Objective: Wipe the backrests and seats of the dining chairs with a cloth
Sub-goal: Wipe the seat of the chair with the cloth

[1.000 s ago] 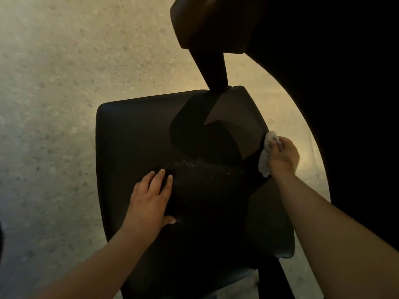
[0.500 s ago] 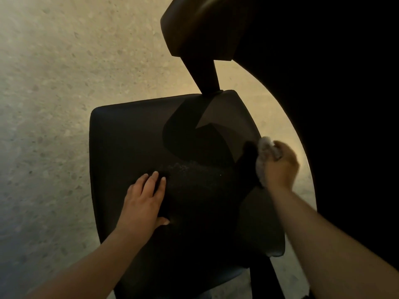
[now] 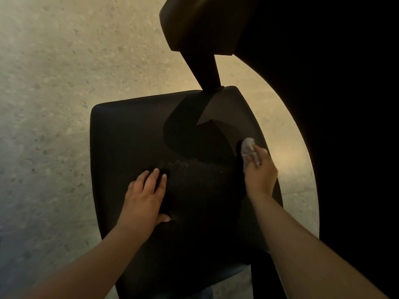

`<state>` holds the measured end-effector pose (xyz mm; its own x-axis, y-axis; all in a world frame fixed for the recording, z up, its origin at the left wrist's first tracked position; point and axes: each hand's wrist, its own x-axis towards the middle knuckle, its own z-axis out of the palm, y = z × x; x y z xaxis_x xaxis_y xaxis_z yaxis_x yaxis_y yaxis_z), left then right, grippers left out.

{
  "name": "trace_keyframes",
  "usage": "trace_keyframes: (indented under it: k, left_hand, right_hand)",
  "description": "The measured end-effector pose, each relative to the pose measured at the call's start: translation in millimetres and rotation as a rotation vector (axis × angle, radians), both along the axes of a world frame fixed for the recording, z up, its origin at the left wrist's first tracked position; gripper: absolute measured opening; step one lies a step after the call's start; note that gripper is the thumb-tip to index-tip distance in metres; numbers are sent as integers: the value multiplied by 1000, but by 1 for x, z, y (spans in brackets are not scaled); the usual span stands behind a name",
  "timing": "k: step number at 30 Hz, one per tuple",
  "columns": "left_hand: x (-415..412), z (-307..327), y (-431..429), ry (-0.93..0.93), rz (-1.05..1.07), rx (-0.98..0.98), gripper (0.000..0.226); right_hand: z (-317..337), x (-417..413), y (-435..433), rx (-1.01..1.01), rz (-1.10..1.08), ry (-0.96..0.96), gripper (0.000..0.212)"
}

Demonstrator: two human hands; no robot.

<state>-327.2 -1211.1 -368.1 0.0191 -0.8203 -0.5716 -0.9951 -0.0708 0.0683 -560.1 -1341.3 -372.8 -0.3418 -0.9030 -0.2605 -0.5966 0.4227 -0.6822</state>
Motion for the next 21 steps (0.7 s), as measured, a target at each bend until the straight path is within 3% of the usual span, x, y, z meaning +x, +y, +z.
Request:
trace_keyframes:
  k: [4,9,16,21]
  left_hand:
    - [0,5,-1,5,1,3,108]
    - [0,5,0,16,-2,0,107]
    - [0,5,-2,30,6,-2,108]
    - [1,7,0,44,6,-12,107]
  right_hand:
    - [8,2,9,-33,121,-4,29]
    - [11,-25,-25,-29,-163,178,25]
    - [0,18,34,21,135,61,15]
    - [7,3,2,-42,217,71,17]
